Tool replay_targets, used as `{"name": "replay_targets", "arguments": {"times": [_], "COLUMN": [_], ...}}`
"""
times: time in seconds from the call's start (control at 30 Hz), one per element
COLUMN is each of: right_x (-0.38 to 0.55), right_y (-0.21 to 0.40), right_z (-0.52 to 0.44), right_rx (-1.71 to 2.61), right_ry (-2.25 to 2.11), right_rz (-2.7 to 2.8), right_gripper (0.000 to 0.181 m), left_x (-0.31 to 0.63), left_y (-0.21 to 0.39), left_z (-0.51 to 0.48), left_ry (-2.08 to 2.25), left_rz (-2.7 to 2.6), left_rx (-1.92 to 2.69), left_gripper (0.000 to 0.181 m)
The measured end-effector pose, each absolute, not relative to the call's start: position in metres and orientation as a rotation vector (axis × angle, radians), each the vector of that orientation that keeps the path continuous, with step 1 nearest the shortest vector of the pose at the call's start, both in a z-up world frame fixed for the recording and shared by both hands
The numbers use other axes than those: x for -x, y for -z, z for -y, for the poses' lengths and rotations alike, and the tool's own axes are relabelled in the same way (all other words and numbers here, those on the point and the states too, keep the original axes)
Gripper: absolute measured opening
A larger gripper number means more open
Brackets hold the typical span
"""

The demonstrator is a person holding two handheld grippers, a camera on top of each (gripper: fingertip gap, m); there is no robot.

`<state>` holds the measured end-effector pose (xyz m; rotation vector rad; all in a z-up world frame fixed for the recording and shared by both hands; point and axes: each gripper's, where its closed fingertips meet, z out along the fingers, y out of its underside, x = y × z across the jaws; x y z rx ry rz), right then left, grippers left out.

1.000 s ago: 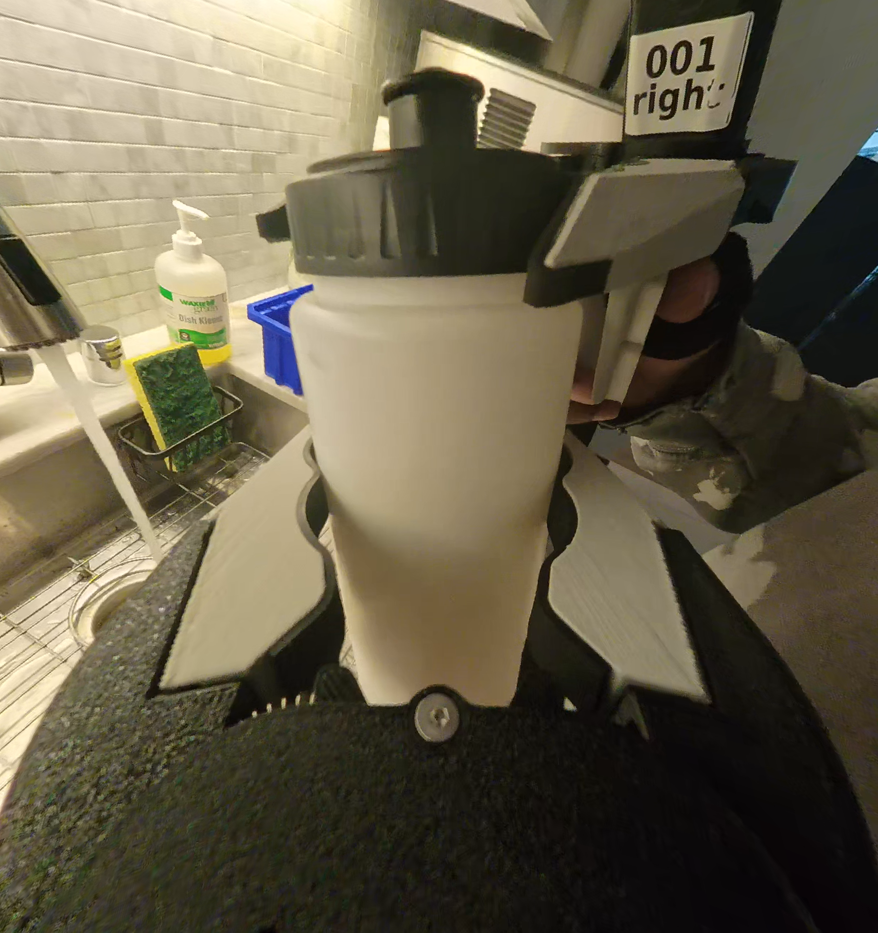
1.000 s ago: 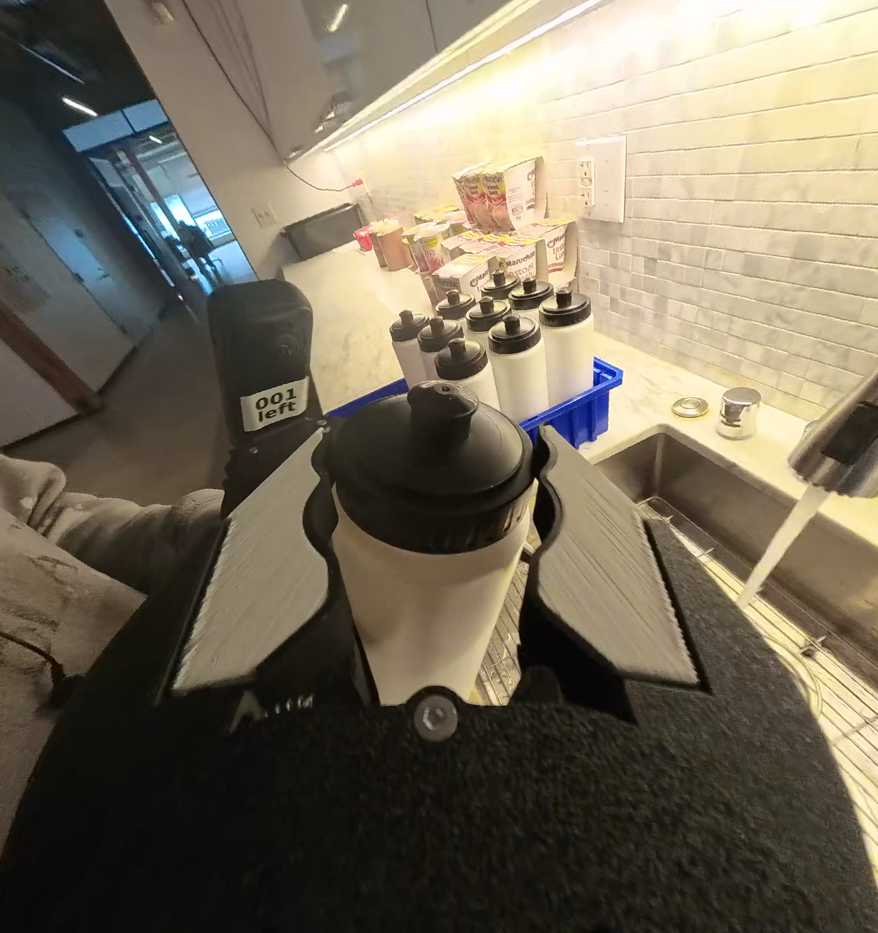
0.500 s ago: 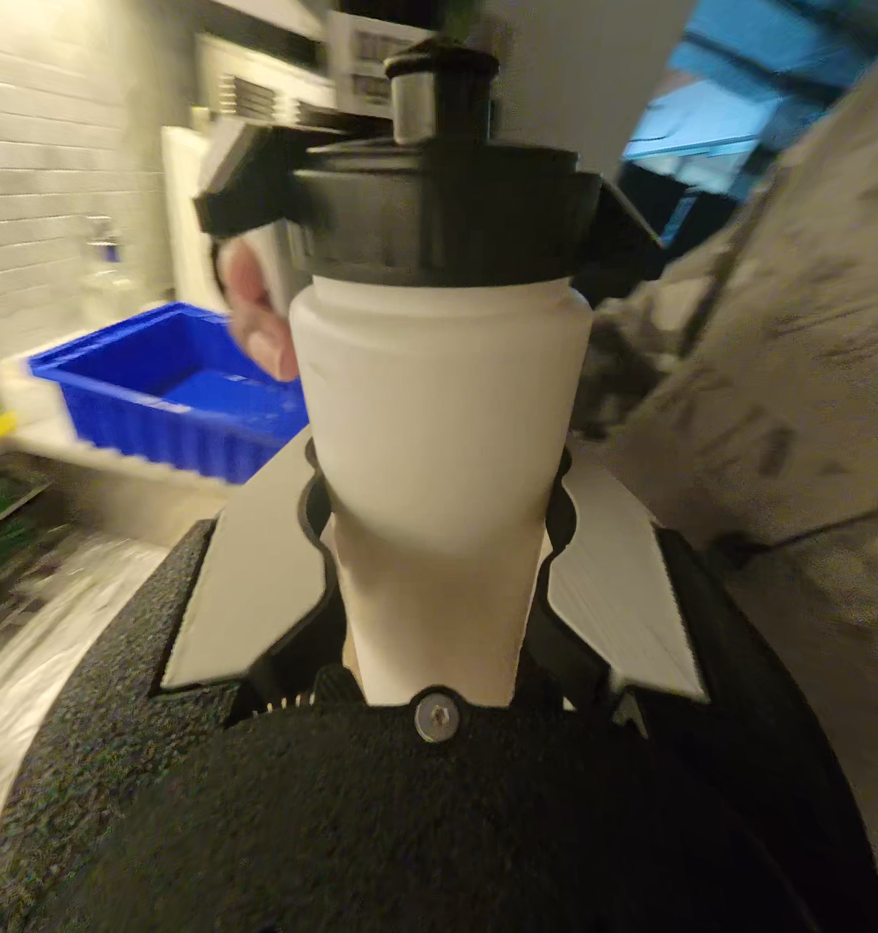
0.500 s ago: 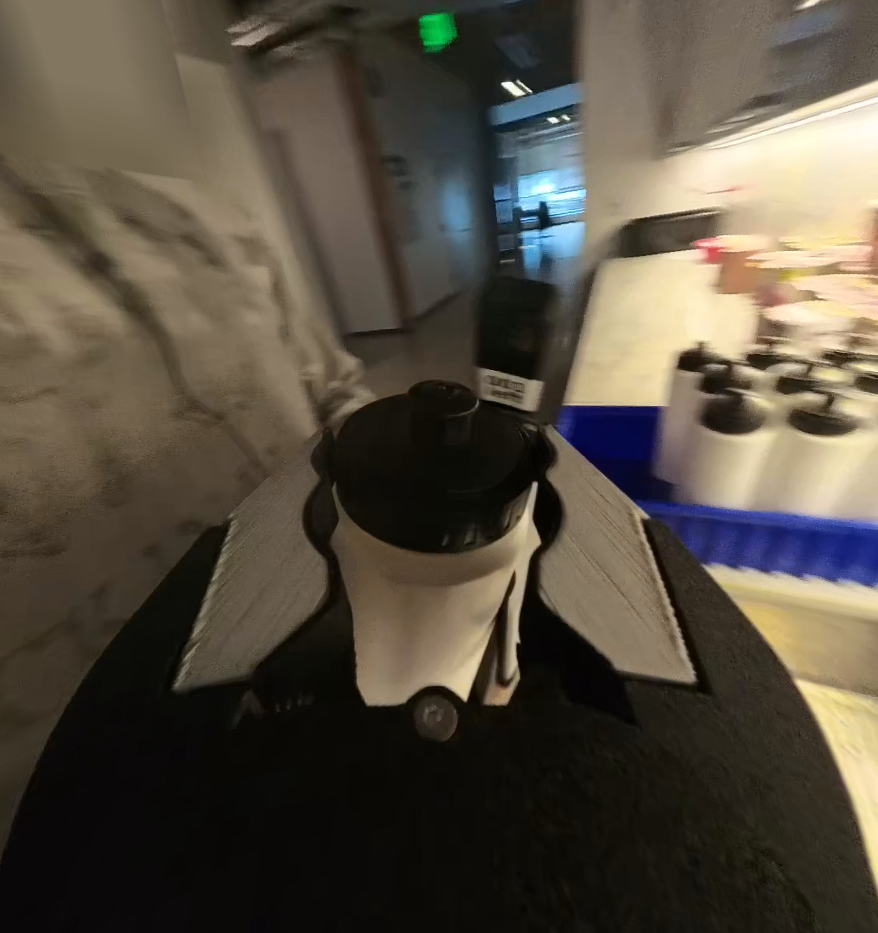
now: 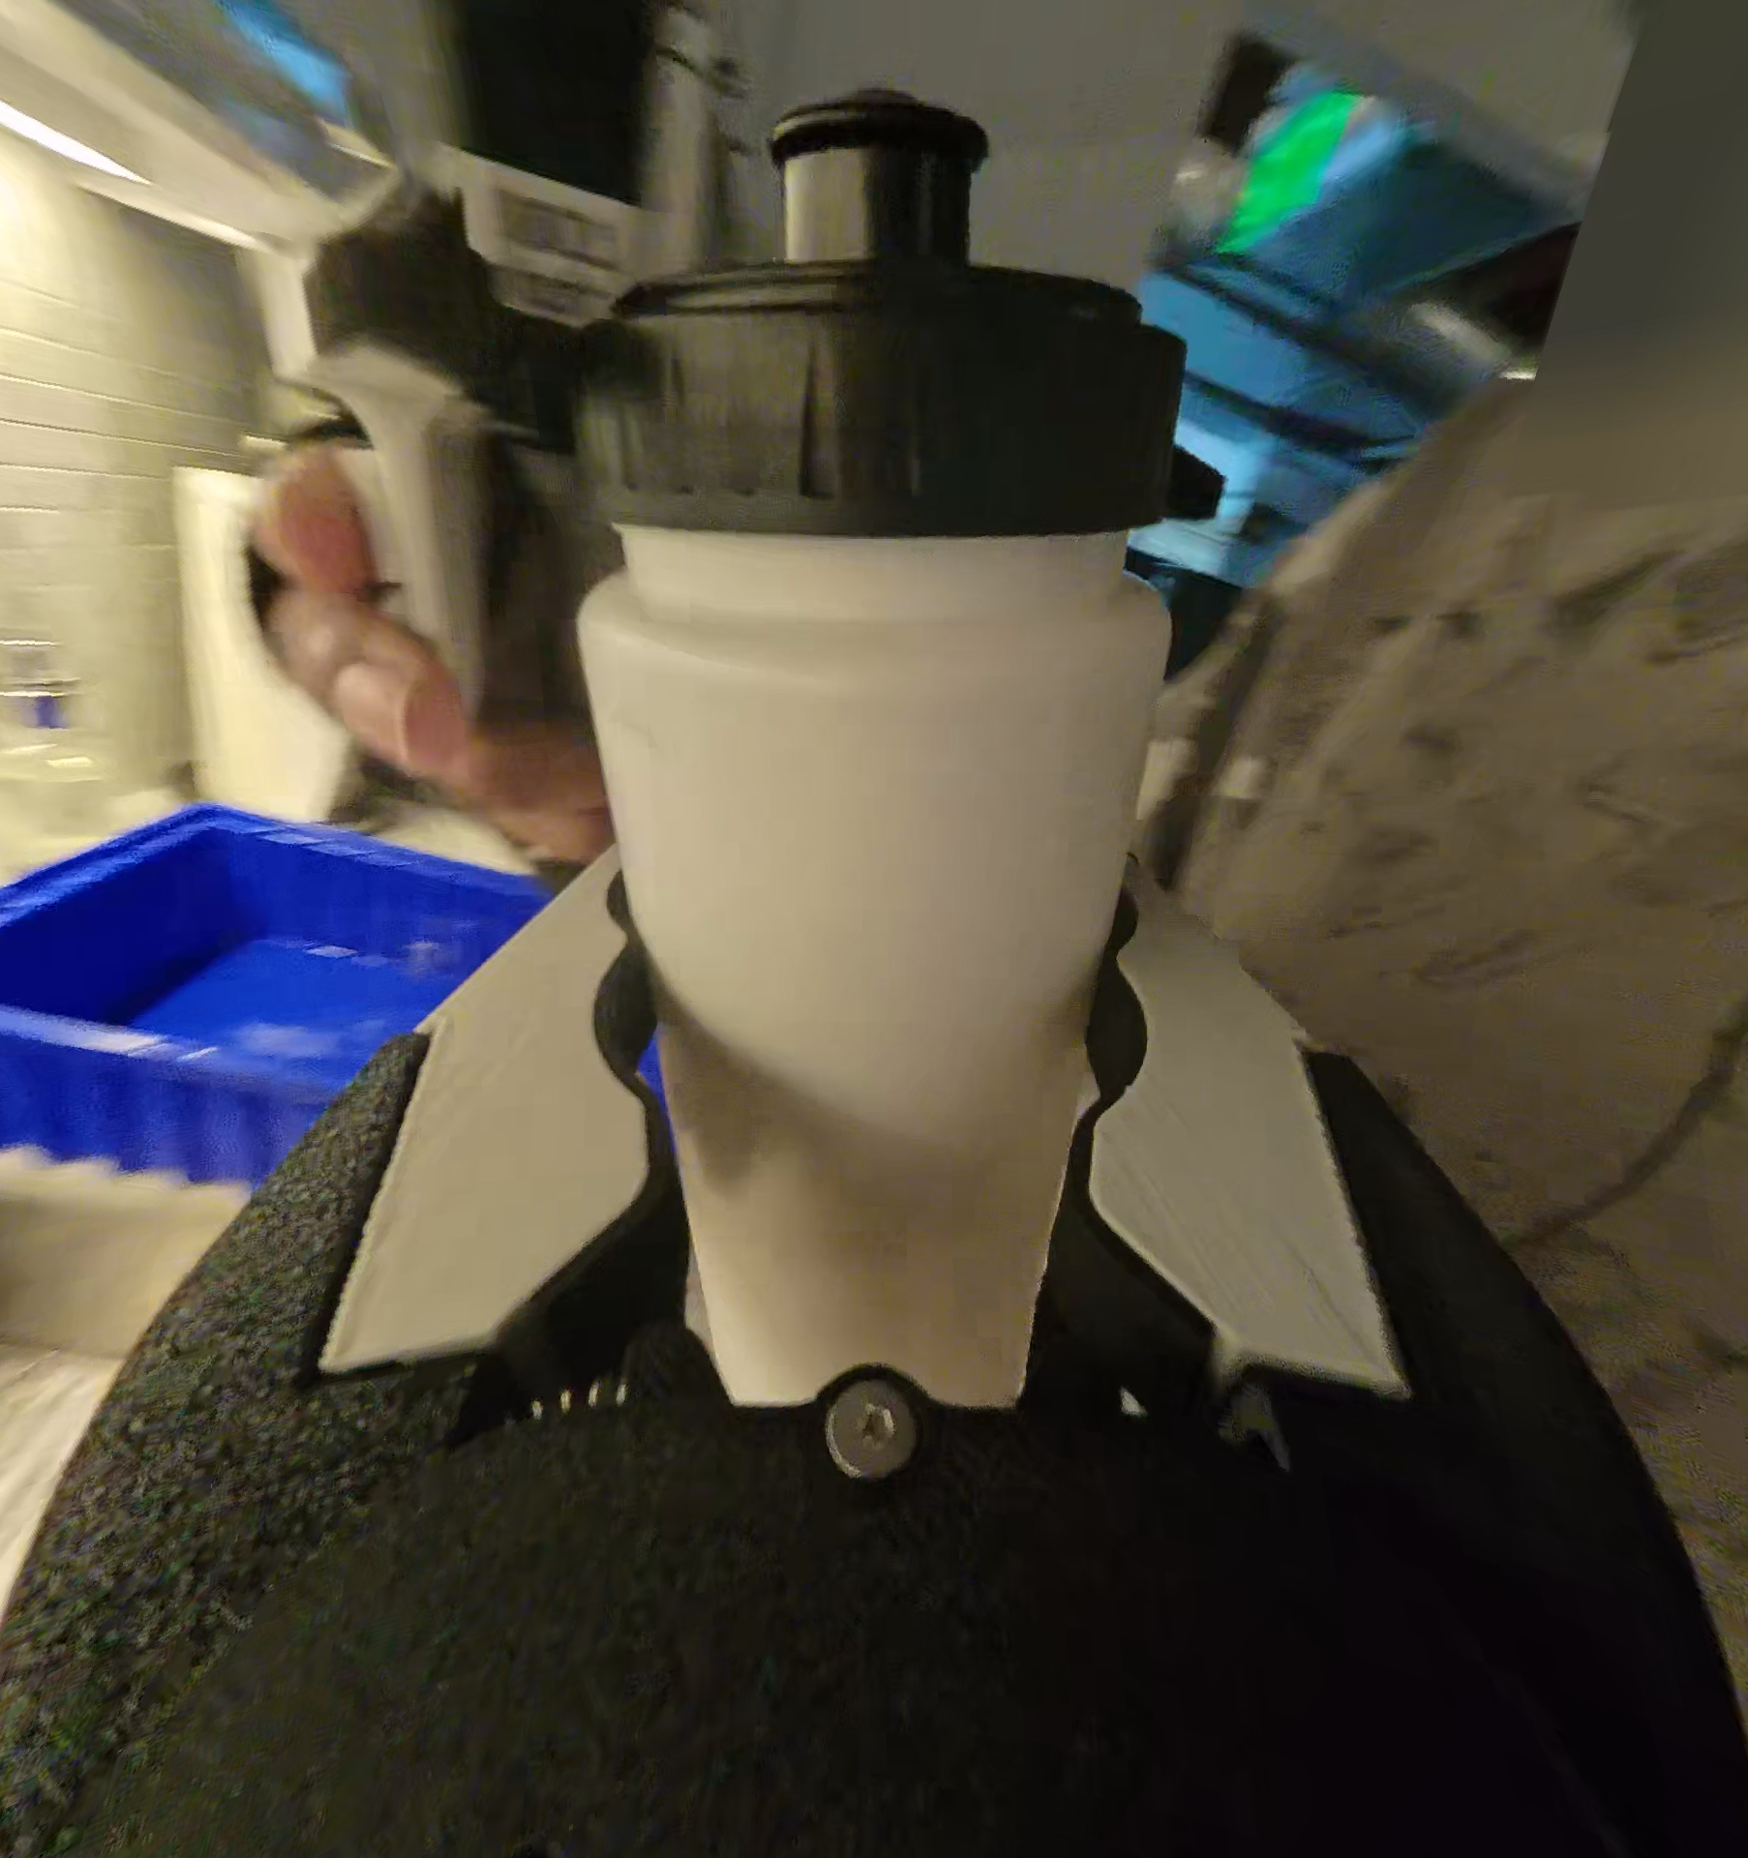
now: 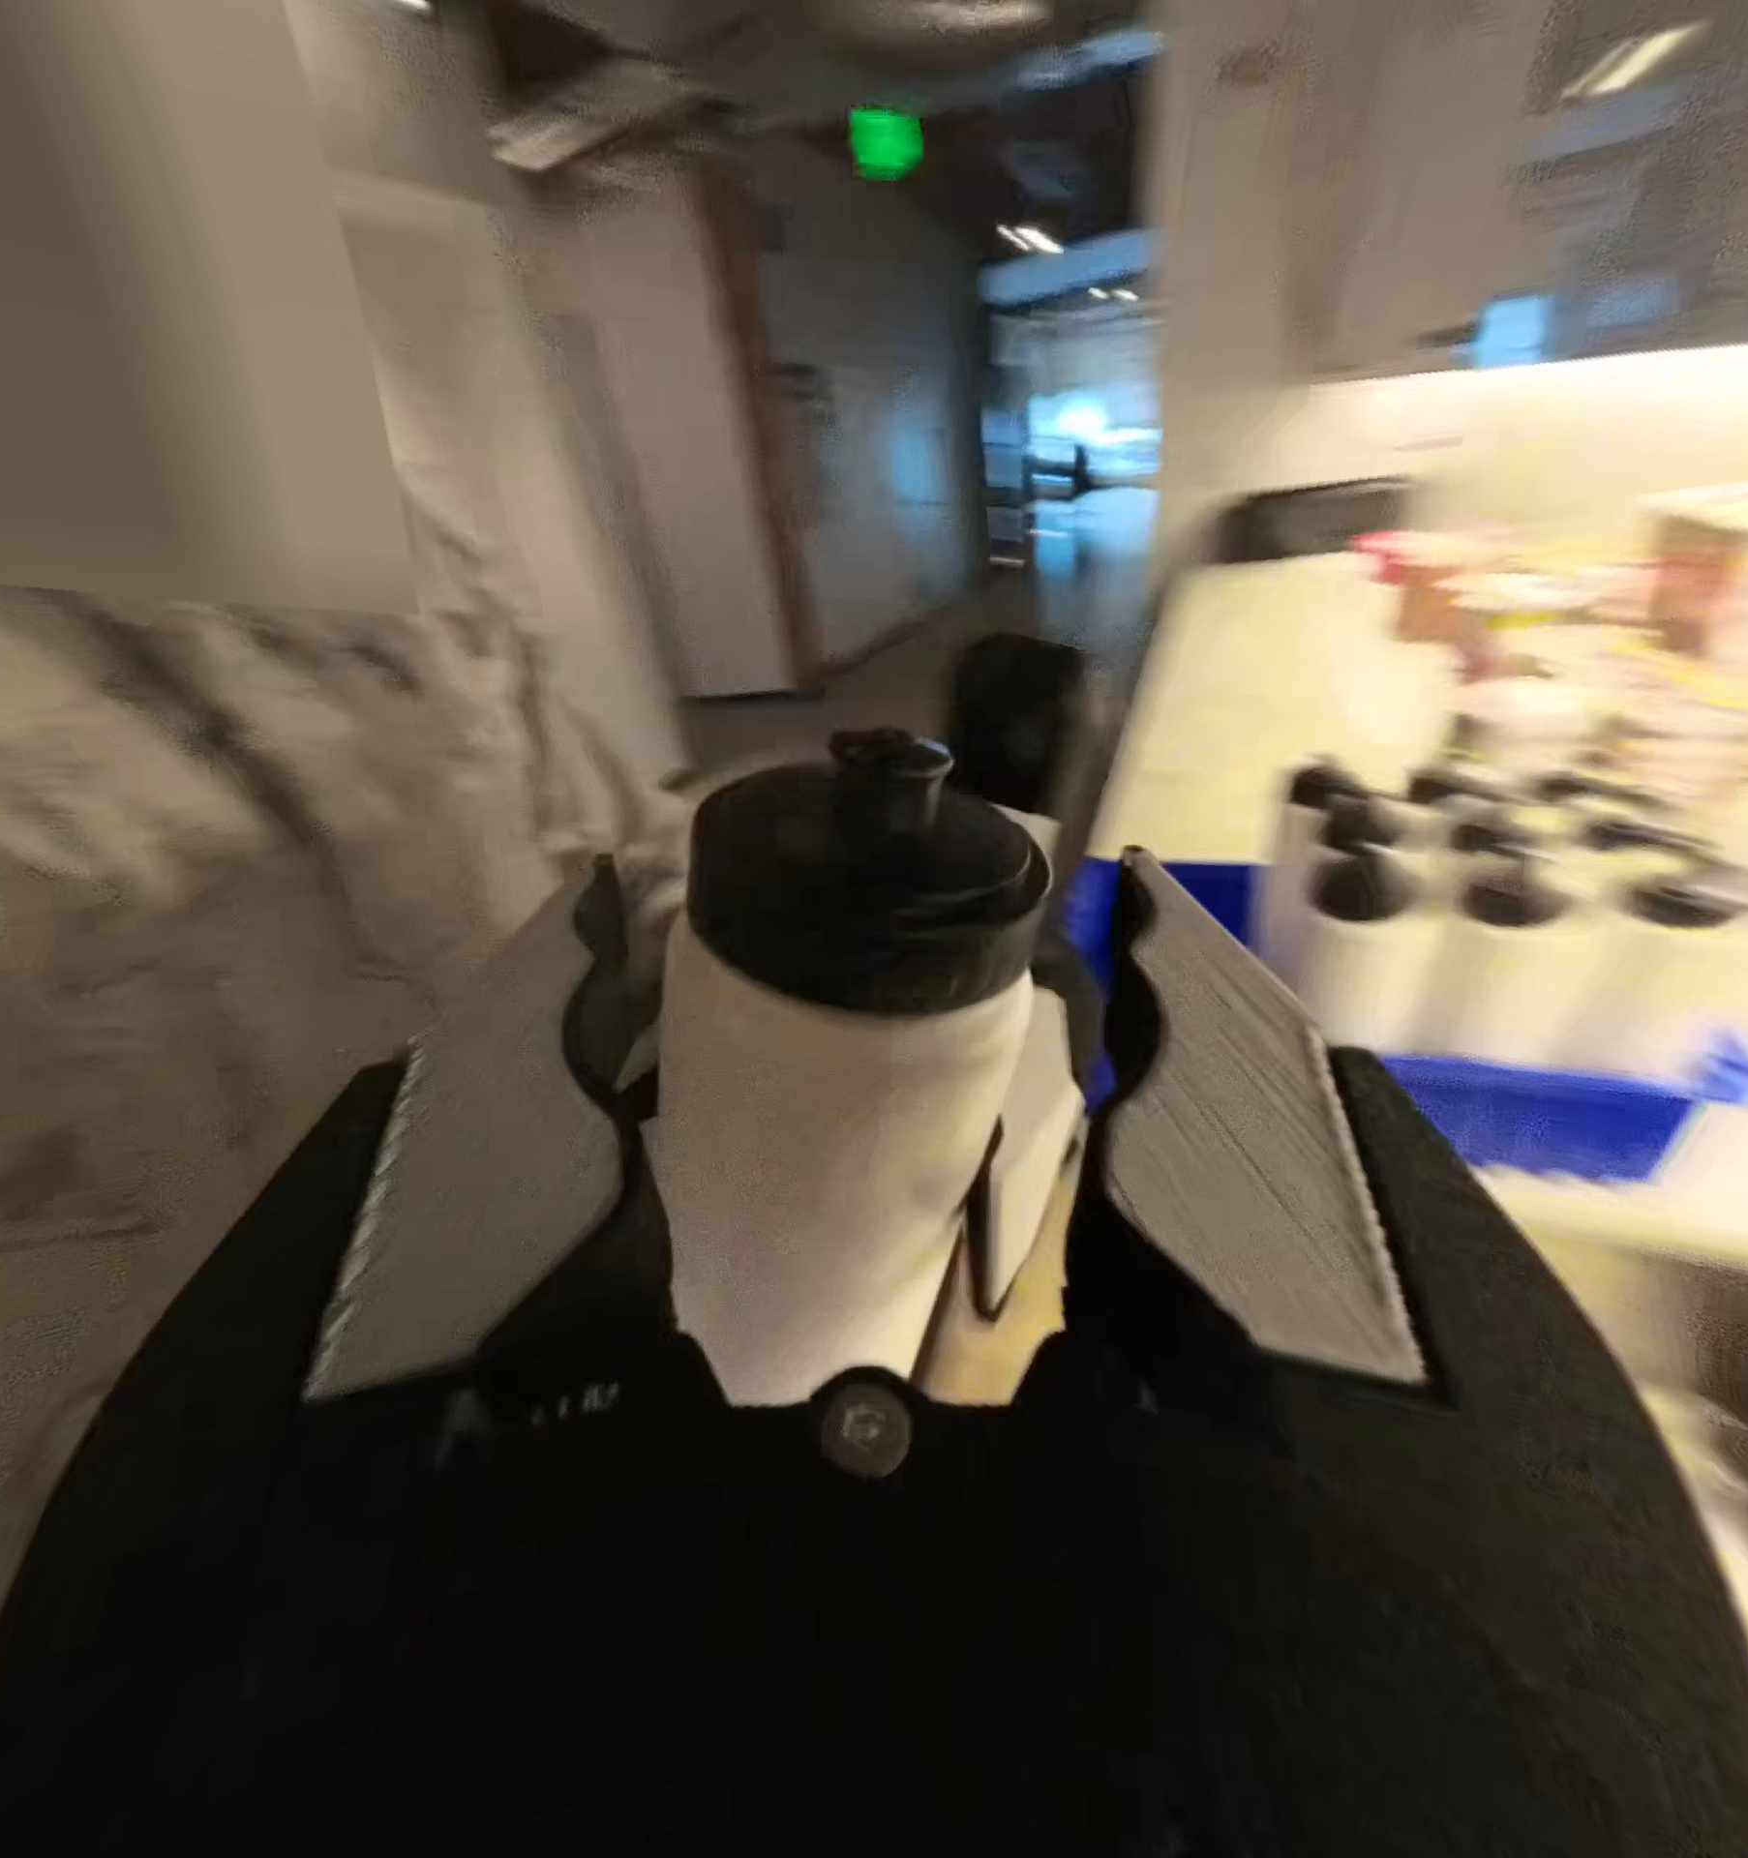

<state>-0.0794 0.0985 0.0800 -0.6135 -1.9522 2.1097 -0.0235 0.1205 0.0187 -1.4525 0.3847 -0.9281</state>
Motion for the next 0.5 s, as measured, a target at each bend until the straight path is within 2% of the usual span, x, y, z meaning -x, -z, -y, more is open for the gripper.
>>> {"name": "replay_targets", "arguments": {"times": [0.07,0.27,0.37,0.5], "right_x": [0.088,0.116,0.120,0.102], "right_y": [-0.074,-0.034,-0.021,-0.027], "right_z": [-0.115,-0.136,-0.129,-0.110], "right_rx": [0.787,1.285,1.283,1.000], "right_ry": [-1.926,-1.506,-1.395,-1.614], "right_rz": [1.842,1.483,1.494,1.756], "right_gripper": [0.099,0.088,0.077,0.077], "left_x": [0.050,0.096,0.092,0.072], "left_y": [-0.007,0.032,0.042,0.038], "left_z": [-0.135,-0.153,-0.157,-0.149], "left_ry": [0.739,0.193,0.097,0.259], "left_rz": [-0.235,-0.046,-0.063,-0.171], "left_rx": [1.520,1.698,1.735,1.704], "left_gripper": [0.087,0.087,0.087,0.088]}}
